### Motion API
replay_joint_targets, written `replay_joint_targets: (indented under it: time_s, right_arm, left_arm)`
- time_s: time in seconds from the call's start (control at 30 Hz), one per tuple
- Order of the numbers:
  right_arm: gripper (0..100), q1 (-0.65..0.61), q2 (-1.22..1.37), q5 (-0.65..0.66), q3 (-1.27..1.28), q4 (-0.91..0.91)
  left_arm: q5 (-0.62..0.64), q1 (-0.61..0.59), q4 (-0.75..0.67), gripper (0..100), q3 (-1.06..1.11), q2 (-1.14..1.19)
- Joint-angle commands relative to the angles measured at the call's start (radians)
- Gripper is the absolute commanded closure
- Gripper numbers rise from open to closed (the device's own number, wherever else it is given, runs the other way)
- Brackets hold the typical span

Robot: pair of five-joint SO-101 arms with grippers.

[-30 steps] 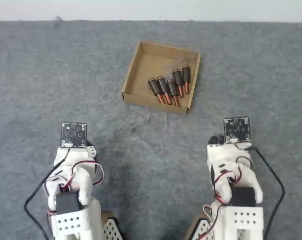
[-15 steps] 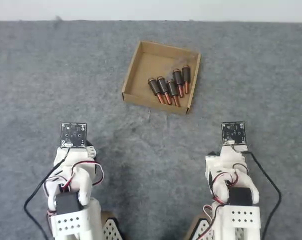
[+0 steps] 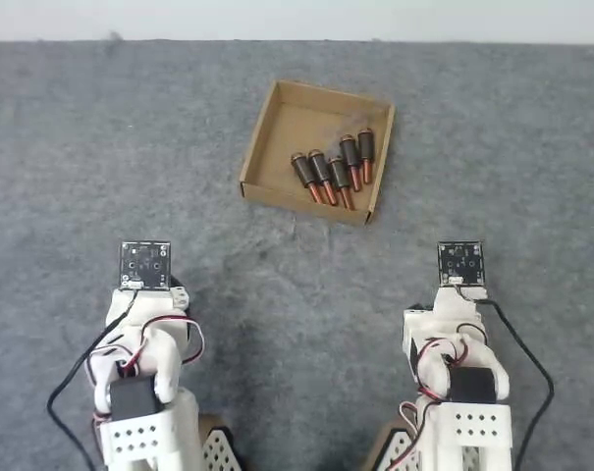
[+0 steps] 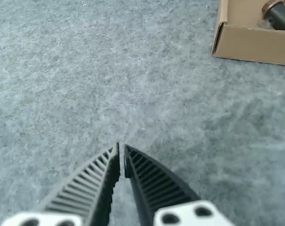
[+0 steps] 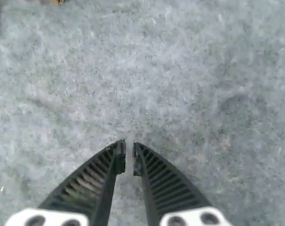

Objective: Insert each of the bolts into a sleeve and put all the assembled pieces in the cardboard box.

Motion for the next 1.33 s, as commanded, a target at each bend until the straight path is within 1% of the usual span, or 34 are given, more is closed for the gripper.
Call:
replay_joint_targets:
  time_s: [0.0,0.1,0.2,0.27,0.37,0.4,0.53,0.83,1.03,1.3]
  right_arm:
    - [99.3,0.002,-0.018,-0.011,0.015,-0.018]
    - [99.3,0.010,-0.022,-0.011,0.018,-0.015]
    - [99.3,0.004,-0.084,-0.006,0.020,0.027]
    - [99.3,0.012,-0.159,-0.006,0.017,0.110]
    - [99.3,0.010,-0.252,-0.006,0.012,0.292]
    - [99.3,0.004,-0.246,-0.008,0.012,0.308]
    - [99.3,0.008,-0.206,-0.005,0.012,0.263]
    - [99.3,0.007,-0.220,-0.005,0.012,0.271]
    - [99.3,0.007,-0.220,-0.005,0.012,0.271]
    - [99.2,0.005,-0.220,-0.005,0.012,0.271]
  left_arm:
    - [-0.014,-0.002,0.003,99,-0.012,-0.020]
    - [-0.014,-0.002,0.003,99,-0.012,-0.020]
    - [-0.014,-0.005,0.003,99,-0.012,-0.020]
    - [-0.014,-0.005,0.005,99,-0.012,-0.020]
    - [-0.014,-0.005,0.009,99,-0.012,-0.020]
    - [-0.014,-0.005,0.021,99,-0.012,-0.020]
    - [-0.014,-0.005,0.044,99,-0.012,-0.020]
    - [-0.009,-0.005,0.055,99,-0.012,-0.020]
    - [-0.009,-0.005,0.210,99,-0.012,-0.020]
    - [-0.011,-0.006,0.207,99,-0.012,-0.021]
